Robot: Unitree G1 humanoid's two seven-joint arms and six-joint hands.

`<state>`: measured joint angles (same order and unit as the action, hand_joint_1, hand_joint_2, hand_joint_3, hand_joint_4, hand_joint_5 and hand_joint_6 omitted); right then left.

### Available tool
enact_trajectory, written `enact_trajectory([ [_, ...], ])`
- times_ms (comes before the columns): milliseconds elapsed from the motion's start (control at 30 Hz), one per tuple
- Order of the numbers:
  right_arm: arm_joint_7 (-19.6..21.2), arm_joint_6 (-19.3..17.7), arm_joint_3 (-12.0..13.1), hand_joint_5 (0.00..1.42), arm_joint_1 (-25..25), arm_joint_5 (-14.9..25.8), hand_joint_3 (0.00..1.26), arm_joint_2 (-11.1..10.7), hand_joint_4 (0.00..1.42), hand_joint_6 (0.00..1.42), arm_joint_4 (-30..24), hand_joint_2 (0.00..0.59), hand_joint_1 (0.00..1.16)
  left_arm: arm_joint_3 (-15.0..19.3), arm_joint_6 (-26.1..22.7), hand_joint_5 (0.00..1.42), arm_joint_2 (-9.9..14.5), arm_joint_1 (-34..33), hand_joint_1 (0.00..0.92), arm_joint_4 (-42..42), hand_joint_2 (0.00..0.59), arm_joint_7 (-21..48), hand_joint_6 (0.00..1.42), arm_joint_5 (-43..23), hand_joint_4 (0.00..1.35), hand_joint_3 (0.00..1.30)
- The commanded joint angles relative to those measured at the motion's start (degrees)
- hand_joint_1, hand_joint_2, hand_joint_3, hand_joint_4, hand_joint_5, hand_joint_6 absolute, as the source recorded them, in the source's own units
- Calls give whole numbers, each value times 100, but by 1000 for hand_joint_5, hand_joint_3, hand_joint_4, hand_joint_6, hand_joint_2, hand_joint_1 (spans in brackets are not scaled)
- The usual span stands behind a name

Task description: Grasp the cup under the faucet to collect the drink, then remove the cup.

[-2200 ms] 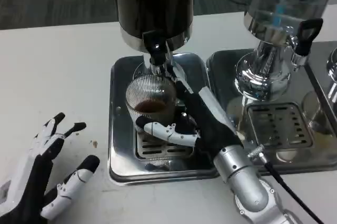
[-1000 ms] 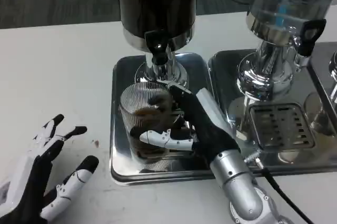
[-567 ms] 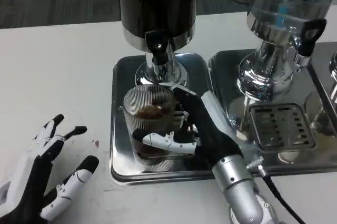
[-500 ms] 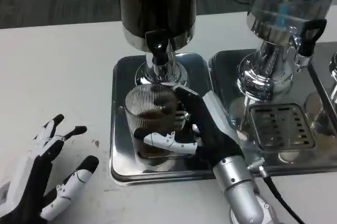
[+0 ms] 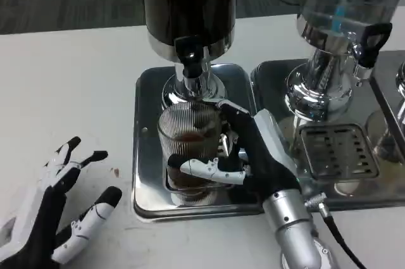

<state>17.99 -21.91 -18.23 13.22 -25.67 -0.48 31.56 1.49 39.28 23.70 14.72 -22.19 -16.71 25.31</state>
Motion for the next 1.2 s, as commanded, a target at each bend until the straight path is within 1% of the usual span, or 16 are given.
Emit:
enact_trajectory([
  [33,165,-238,87,846,4,83,442,61,583,1292,22,127,1036,-29,-8,0,31,-40,0,-58,181,40,0,-12,0,272],
  [167,312,-364,111,846,-96,38,446,26,583,1295,-120,125,1037,-35,-3,0,46,-32,0,-50,182,36,0,5,0,270],
  [200,312,-356,112,847,-117,25,448,9,583,1295,-156,125,1037,-40,-2,0,47,-31,0,-47,182,38,0,9,0,269],
  [233,242,-316,146,851,-160,110,454,22,590,1297,-219,123,1037,-46,-2,0,46,-37,0,-47,182,35,0,19,0,269],
  [333,286,-311,138,860,-345,-19,472,-33,592,1300,-631,117,1039,-68,10,0,66,-47,0,-47,182,53,0,33,0,269],
  [367,357,-319,124,862,-383,-125,474,-65,592,1301,-724,116,1040,-72,24,0,79,-50,0,-61,182,72,0,19,0,268],
  [400,356,-289,150,863,-447,-124,477,-68,599,1302,-821,111,1041,-85,33,0,89,-62,0,-77,182,89,0,19,0,266],
  [467,396,-192,212,863,-607,-151,479,-53,601,1303,-1053,108,1040,-113,42,0,99,-82,0,-95,182,120,0,20,0,236],
  [567,338,-204,225,863,-816,-262,494,-176,608,1304,-1397,113,1031,-131,93,0,141,-112,0,-112,181,126,0,54,0,144],
  [633,303,-199,231,863,-908,-276,495,-229,610,1304,-1509,115,1030,-141,140,0,184,-130,0,-121,180,136,0,68,0,79],
  [767,238,-182,286,863,-1088,-178,495,-266,610,1304,-1663,117,1028,-187,151,0,483,-153,0,72,173,193,0,340,0,9],
  [867,240,-239,269,863,-1279,-192,495,-270,610,1304,-1873,118,1027,-217,9,0,666,-195,0,354,170,315,0,500,0,0],
  [967,188,-299,264,863,-1500,-126,495,-269,609,1304,-2122,119,1026,-315,-214,0,764,-244,0,566,170,508,0,656,0,0],
  [1033,158,-365,266,868,-1677,-137,495,-338,609,1314,-2373,119,1026,-371,-317,0,813,-213,0,713,168,593,0,756,0,0],
  [1167,49,-330,230,872,-1924,-147,495,-400,609,1319,-2731,119,1025,-404,-477,0,889,-124,0,938,164,784,0,802,0,0],
  [1200,-20,-335,225,873,-1990,-71,495,-404,609,1319,-2787,119,1025,-407,-532,0,902,-105,0,977,162,832,0,793,0,0],
])
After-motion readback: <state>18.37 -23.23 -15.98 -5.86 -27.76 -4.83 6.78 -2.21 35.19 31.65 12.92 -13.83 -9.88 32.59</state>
